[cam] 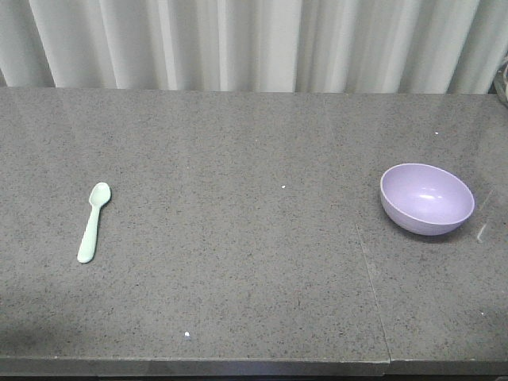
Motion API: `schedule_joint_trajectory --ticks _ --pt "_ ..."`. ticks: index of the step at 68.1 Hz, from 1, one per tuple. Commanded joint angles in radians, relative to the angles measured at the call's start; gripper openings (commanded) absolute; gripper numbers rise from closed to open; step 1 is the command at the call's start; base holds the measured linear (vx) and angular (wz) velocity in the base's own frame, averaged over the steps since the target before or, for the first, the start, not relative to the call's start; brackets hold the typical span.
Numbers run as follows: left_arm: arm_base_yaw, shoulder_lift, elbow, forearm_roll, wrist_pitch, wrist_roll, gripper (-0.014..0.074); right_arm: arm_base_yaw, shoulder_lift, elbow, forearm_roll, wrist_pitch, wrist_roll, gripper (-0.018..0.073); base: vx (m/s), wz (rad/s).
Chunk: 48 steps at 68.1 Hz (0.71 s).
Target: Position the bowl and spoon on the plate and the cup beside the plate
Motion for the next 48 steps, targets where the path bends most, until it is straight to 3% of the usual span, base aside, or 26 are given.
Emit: schedule_joint_trajectory --ticks 1,14,25,33,48 --pt "-0.005 -0.001 -0.033 -0.011 -0.036 -0.001 0.014 -0.007 -0.003 -0.031 -0.005 -0.053 -0.011 0.0203 0.0 0.0" --pt "-0.005 -0.001 -0.033 -0.007 -0.033 -0.001 0.0432 -0.007 -0.003 -0.031 -0.006 -0.054 -0.011 0.0435 0.0 0.0" --pt "-0.005 -0.001 -0.033 -0.008 -0.038 -0.001 0.0625 -0.007 -0.003 -0.031 -0.006 -0.054 -0.011 0.0529 0.0 0.0" --pt "-0.006 0.001 -0.034 -0.022 -0.038 -0.001 0.064 -0.007 -0.003 -0.031 -0.003 -0.054 -0.011 0.0527 0.0 0.0" --pt "-0.015 0.116 -0.114 -0.043 -0.011 0.0 0.0578 -0.007 -0.003 -0.031 0.002 -0.061 -0.007 0.0524 0.0 0.0"
